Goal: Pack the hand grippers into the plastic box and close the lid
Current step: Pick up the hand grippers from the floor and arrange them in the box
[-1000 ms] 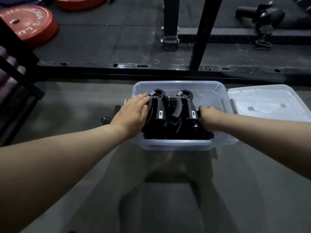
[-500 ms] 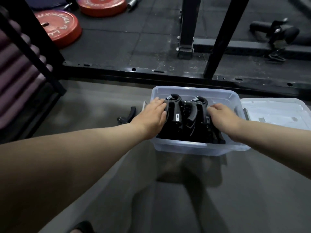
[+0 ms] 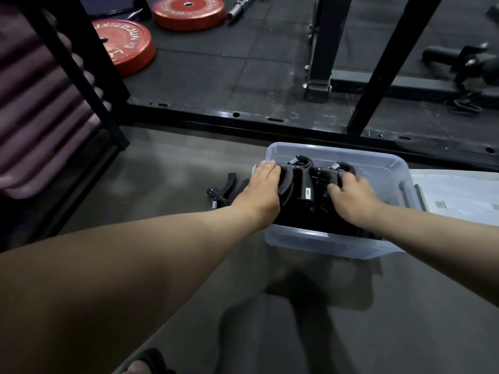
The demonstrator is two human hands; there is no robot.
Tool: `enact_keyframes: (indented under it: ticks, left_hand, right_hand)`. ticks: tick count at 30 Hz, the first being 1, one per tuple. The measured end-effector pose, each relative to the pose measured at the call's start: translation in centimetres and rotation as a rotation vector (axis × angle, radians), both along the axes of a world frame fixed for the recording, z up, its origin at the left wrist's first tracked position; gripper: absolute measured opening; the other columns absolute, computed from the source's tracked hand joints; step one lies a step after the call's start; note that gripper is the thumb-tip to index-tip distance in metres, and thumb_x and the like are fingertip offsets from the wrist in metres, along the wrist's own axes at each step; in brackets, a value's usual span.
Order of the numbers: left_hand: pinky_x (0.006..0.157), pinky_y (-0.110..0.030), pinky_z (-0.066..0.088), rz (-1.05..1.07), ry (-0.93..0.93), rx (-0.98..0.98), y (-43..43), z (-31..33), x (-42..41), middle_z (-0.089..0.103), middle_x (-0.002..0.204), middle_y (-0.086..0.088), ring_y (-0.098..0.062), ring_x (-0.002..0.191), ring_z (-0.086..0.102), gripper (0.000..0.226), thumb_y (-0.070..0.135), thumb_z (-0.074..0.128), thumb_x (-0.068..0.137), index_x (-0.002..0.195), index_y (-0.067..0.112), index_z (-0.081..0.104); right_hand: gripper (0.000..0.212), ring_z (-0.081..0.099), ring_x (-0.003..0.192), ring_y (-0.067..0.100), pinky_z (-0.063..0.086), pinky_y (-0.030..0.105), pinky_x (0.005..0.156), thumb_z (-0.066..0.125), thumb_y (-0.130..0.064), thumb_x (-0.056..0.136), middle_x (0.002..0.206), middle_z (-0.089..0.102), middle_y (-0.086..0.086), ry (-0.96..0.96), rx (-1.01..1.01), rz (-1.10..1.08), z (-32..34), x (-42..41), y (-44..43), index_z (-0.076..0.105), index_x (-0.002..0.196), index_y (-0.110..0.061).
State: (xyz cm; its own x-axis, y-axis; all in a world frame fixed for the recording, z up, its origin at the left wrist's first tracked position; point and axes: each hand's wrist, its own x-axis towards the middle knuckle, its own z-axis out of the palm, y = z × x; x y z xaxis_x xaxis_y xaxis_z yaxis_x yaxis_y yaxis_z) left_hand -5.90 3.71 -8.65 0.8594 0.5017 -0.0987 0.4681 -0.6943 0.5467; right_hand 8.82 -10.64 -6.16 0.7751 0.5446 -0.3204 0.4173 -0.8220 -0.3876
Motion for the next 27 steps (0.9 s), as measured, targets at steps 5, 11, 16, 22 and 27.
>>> enact_keyframes:
  ticks: [5,11,16,22,27]
  left_hand:
    - [0.119,-0.029,-0.003,0.021,0.027,0.000,-1.6,0.3,-0.9,-0.012,0.162,0.002,-0.014,0.148,-0.016,0.078,-0.009,0.030,0.084,0.155,0.011,0.003]
    - [0.122,-0.033,0.002,-0.022,0.054,0.058,-1.6,-0.5,-2.5,-0.010,0.163,-0.001,-0.014,0.149,-0.012,0.070,-0.001,0.031,0.090,0.155,0.009,0.006]
    - [0.121,-0.034,0.006,-0.087,0.054,0.163,-0.6,0.0,-4.0,0.003,0.163,0.000,-0.014,0.149,-0.001,0.055,0.021,0.031,0.102,0.154,0.011,0.016]
    - [0.117,-0.026,0.001,0.006,0.070,0.147,0.4,0.7,-3.7,0.003,0.163,0.003,-0.010,0.149,0.001,0.055,0.032,0.025,0.104,0.156,0.016,0.013]
    - [0.119,-0.034,0.009,0.189,0.080,0.085,2.8,-0.8,-3.7,0.016,0.161,-0.005,-0.018,0.148,0.011,0.055,0.034,0.024,0.103,0.153,0.013,0.022]
  right_hand:
    - [0.048,0.036,0.128,0.042,0.032,0.049,0.104,0.032,-0.041,0.099,0.143,0.033,0.019,-0.020,0.026,-0.010,0.1,-0.8,-0.3,0.036,0.138,-0.013]
    - [0.047,0.028,0.135,0.040,0.030,0.051,0.106,0.031,-0.046,0.098,0.153,0.021,0.014,-0.090,-0.004,0.086,0.1,-1.8,-1.0,0.039,0.134,-0.016]
    - [0.056,0.013,0.145,0.035,0.017,0.052,0.115,0.031,-0.046,0.099,0.159,0.012,0.014,-0.216,-0.041,0.239,0.1,-2.8,-0.9,0.029,0.148,-0.019]
    - [0.060,0.010,0.148,0.028,0.010,0.056,0.117,0.022,-0.062,0.093,0.160,0.014,0.007,-0.207,-0.024,0.349,0.1,-1.5,0.9,0.022,0.149,-0.041]
    - [0.063,-0.004,0.149,0.025,0.000,0.062,0.115,0.013,-0.068,0.091,0.162,0.007,0.003,-0.187,-0.118,0.382,-0.7,-1.0,1.6,0.009,0.150,-0.047]
